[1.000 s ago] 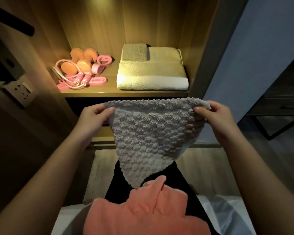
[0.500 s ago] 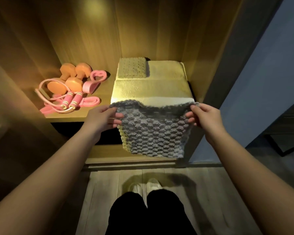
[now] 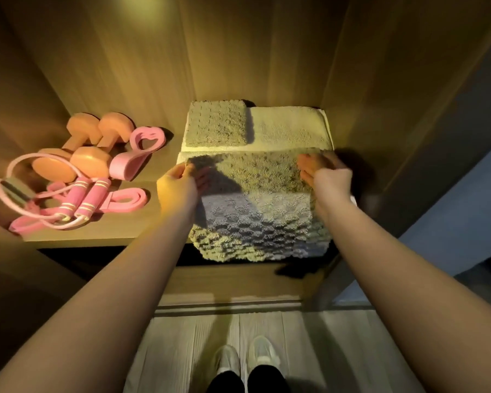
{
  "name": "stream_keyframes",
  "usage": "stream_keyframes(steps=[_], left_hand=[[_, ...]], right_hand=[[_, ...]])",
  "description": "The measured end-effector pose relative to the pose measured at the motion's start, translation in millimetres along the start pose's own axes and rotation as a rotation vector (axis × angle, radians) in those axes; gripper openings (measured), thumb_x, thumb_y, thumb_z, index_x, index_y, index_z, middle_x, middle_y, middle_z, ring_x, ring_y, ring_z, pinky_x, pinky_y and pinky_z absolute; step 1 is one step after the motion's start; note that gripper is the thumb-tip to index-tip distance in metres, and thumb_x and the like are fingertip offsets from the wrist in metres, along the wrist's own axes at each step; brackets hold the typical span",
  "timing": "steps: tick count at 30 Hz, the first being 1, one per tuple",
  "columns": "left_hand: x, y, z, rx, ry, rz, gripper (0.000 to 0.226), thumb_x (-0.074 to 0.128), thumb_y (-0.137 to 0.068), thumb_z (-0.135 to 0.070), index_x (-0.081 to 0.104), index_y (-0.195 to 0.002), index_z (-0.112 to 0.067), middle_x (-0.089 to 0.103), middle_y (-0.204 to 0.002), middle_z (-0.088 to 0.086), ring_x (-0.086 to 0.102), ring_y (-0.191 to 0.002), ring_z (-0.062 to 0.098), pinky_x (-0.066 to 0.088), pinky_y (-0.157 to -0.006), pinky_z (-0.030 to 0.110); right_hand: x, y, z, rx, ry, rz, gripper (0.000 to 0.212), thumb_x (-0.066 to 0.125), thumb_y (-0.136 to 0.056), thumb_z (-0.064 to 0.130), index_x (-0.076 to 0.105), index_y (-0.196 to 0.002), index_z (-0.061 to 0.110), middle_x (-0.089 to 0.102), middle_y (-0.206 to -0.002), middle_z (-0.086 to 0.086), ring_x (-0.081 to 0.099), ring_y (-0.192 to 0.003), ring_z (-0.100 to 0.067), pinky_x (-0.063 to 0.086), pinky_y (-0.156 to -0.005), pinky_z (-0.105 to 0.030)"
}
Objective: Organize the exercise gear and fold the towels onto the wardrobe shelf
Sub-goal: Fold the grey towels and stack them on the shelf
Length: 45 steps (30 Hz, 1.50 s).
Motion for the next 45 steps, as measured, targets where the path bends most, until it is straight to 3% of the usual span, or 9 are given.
stream_keyframes(steps=[5,7,13,18,22,28,31,42,45], left_hand=[[20,7,18,0.451,-0.610,-0.033,0.057,0.045,-0.095,-0.006,0.035,-0.149,-0.022,0.064,-0.106,-0.008,0.068,-0.075,0.011,0.055,-0.056,0.018],[34,15,34,0.722,-1.111,0.107,0.054,0.037,-0.097,-0.020,0.031,-0.150,-0.017,0.050,-0.143,0.010,0.054,-0.125,0.022,0.046,-0.104,0.035],[32,-2,44,0.829,-1.421,0.211,0.069,0.012,-0.092,-0.051,0.027,-0.153,-0.021,0.020,-0.161,0.003,0.015,-0.149,0.021,0.010,-0.121,0.042],[8,-14,45,0.739,-1.484,0.087,0.070,0.011,-0.093,-0.053,0.030,-0.152,-0.019,0.023,-0.160,0.004,0.016,-0.149,0.023,0.004,-0.119,0.052],[-23,-10,44,0.679,-1.407,-0.010,0.065,0.019,-0.095,-0.047,0.037,-0.148,-0.015,0.031,-0.157,0.005,0.021,-0.147,0.025,0.004,-0.115,0.062],[-76,39,81,0.588,-1.003,-0.151,0.049,0.050,-0.096,-0.030,0.043,-0.138,-0.006,0.043,-0.145,0.013,0.032,-0.140,0.030,0.017,-0.114,0.056],[-86,59,107,0.491,-0.868,-0.200,0.039,0.060,-0.089,-0.020,0.053,-0.124,-0.006,0.048,-0.134,0.011,0.042,-0.127,0.030,0.034,-0.103,0.050],[-68,31,155,0.072,-0.767,0.169,0.052,0.068,-0.088,-0.021,0.047,-0.135,-0.009,0.056,-0.132,0.008,0.050,-0.125,0.025,0.037,-0.100,0.032],[-67,28,169,-0.041,-0.673,0.221,0.021,0.066,-0.091,-0.023,0.061,-0.109,-0.013,0.065,-0.106,0.003,0.058,-0.109,0.025,0.043,-0.088,0.033]], right_hand=[[8,-2,-21,-0.266,0.643,0.077,0.047,0.048,-0.098,0.011,0.044,-0.143,0.026,0.058,-0.093,0.019,0.061,-0.073,-0.008,0.049,-0.059,-0.015],[14,8,-29,-0.469,1.118,0.224,0.053,0.041,-0.101,0.023,0.027,-0.151,0.032,0.065,-0.089,0.010,0.064,-0.068,-0.016,0.057,-0.062,-0.031],[18,-5,-50,-0.609,1.647,0.441,0.057,0.007,-0.100,0.056,0.001,-0.153,0.037,-0.007,-0.161,0.013,-0.008,-0.149,-0.011,-0.004,-0.121,-0.041],[-4,-11,-50,-0.564,1.731,0.358,0.068,0.003,-0.096,0.061,0.004,-0.155,0.027,-0.005,-0.163,0.003,-0.004,-0.150,-0.018,-0.001,-0.121,-0.047],[-33,2,-41,-0.532,1.695,0.153,0.070,0.010,-0.098,0.058,0.061,-0.113,0.012,0.056,-0.133,-0.018,0.053,-0.113,-0.026,0.031,-0.104,-0.045],[-100,58,-79,-0.563,1.089,0.044,0.055,0.043,-0.101,0.024,0.027,-0.151,0.007,0.021,-0.160,-0.005,0.010,-0.149,-0.017,0.009,-0.119,-0.024],[-119,76,-113,-0.503,0.894,-0.092,0.046,0.055,-0.094,0.008,0.044,-0.139,0.002,0.041,-0.142,-0.012,0.038,-0.132,-0.020,0.021,-0.105,-0.008],[-101,15,-149,0.126,0.868,0.058,0.046,0.060,-0.094,0.019,0.045,-0.133,-0.001,0.050,-0.136,-0.015,0.049,-0.123,-0.030,0.040,-0.093,-0.034],[-104,15,-154,0.066,0.895,0.076,0.016,0.058,-0.095,0.019,0.048,-0.087,0.009,0.055,-0.085,-0.004,0.050,-0.075,-0.018,0.036,-0.067,-0.034]])
Point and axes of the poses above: each hand's wrist, its own y-axis away from the middle knuckle, its own x-axis out of the palm, z = x × y, the point moved 2 cm from there along -y, towards the middle knuckle
